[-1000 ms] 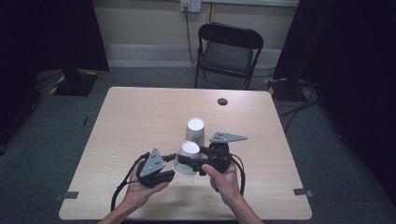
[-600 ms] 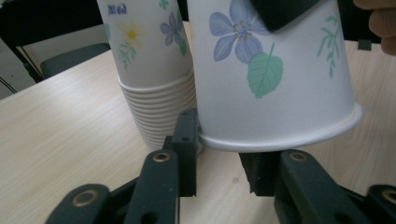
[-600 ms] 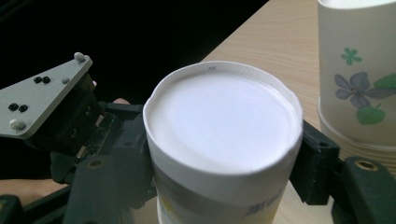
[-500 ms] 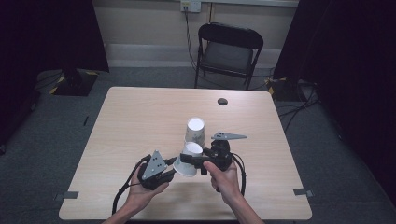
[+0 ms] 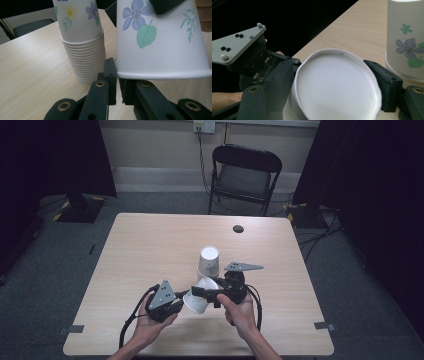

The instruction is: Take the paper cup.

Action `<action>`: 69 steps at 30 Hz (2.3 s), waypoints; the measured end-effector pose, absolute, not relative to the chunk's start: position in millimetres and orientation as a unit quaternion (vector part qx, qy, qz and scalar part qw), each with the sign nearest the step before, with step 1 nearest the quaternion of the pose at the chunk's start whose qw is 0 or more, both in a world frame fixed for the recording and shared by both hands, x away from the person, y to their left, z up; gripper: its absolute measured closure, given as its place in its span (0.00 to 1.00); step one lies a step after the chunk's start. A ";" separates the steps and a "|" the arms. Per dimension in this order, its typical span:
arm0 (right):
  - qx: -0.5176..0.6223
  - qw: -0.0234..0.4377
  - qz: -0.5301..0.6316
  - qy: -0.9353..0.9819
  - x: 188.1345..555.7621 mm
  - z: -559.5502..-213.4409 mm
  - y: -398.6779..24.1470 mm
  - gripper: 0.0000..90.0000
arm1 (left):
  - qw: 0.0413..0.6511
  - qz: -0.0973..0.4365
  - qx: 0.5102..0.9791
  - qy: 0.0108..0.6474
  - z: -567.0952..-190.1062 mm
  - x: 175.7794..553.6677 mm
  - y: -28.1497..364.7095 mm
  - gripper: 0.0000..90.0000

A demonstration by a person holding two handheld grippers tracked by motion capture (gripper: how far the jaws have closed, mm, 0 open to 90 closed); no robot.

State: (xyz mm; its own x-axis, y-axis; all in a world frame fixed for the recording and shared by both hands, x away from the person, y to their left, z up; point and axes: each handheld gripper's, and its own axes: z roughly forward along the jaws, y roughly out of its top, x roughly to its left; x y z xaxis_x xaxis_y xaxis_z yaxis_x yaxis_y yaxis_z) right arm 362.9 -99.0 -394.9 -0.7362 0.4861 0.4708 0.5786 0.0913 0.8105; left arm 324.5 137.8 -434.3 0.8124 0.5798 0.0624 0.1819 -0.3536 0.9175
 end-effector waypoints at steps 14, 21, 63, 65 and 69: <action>-0.337 -0.001 -0.588 -0.735 359.5 -387.7 -109.4 0.35 | 0.531 0.136 0.806 0.223 -434.7 326.0 139.3 0.95; -0.342 -0.014 -0.579 -0.740 361.4 -388.0 -115.9 0.36 | 0.533 0.116 0.808 0.223 -434.0 329.2 141.1 0.96; -0.108 -0.149 -0.480 -0.858 335.3 -384.5 -99.2 0.38 | 0.458 0.049 0.853 0.244 -441.9 350.9 145.5 0.97; -0.101 -0.145 -0.477 -0.861 335.9 -385.6 -98.8 0.33 | 0.458 0.048 0.853 0.246 -441.0 351.7 146.8 0.97; -0.076 -0.147 -0.455 -0.875 336.5 -384.9 -98.0 0.22 | 0.461 0.042 0.852 0.244 -441.3 352.7 147.9 0.97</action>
